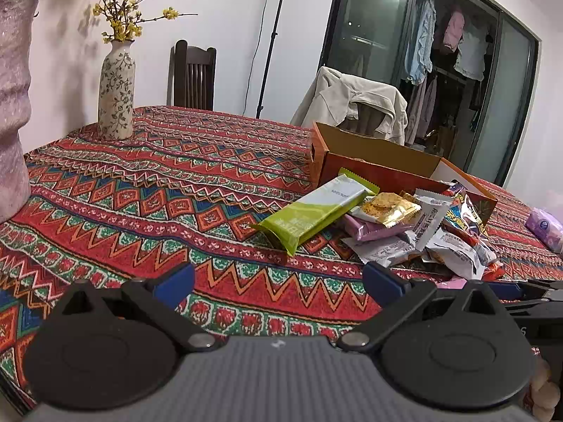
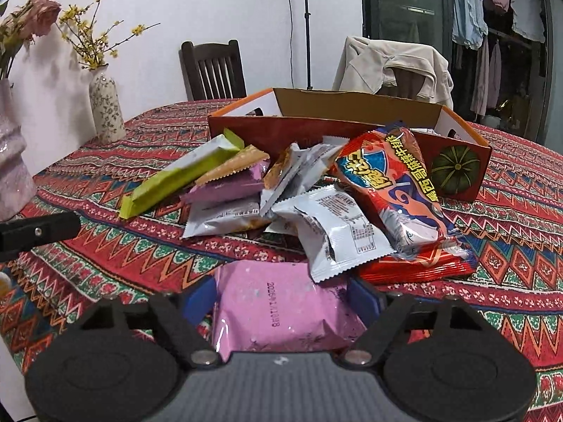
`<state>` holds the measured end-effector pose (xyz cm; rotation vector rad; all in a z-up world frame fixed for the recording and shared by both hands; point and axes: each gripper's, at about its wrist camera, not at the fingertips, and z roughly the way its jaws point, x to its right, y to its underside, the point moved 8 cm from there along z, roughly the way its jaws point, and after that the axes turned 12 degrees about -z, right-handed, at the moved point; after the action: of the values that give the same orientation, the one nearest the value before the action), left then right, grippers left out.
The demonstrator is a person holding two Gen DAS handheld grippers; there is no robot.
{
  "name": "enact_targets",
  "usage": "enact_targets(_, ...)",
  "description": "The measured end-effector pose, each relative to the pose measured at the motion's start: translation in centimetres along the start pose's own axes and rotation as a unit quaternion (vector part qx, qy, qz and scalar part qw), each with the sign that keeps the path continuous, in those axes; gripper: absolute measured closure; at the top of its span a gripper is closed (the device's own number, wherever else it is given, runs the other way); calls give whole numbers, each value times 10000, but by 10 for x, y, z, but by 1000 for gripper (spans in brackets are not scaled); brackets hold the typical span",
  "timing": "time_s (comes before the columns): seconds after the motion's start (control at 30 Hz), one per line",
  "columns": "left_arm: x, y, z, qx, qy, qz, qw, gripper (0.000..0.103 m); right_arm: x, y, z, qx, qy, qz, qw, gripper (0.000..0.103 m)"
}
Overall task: Organize snacks
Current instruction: 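Grasp the pink packet with the right gripper, then grasp the green-and-white bar packet with the left gripper while the right holds the pink packet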
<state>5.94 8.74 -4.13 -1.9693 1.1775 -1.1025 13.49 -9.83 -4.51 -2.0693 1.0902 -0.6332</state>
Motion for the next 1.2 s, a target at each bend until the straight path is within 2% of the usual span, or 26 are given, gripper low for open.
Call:
enact_targets(0.17,1,6,1,-73,30,-17,10000,0,-9,4,4,-98,55,-328,9994,18)
enact_targets(0.3,2,9,1,-100,33,-18,9999,0,-12,3,2,-54,88,-368,9993,21)
enact_targets(0.57,-2,5,-3,-56,-9,-64,10000,0,-15,4,-16,231,-92,-303,9992,41)
enact_targets(0.93,2,-16,6,95,-87,92,9999,0,-20,-10,-56,797,-284,-352,9958,41)
enact_targets(1.2,11,-46,38,73,-105,322,9994,0,7,-27,-66,1104,59,-182,9937,41)
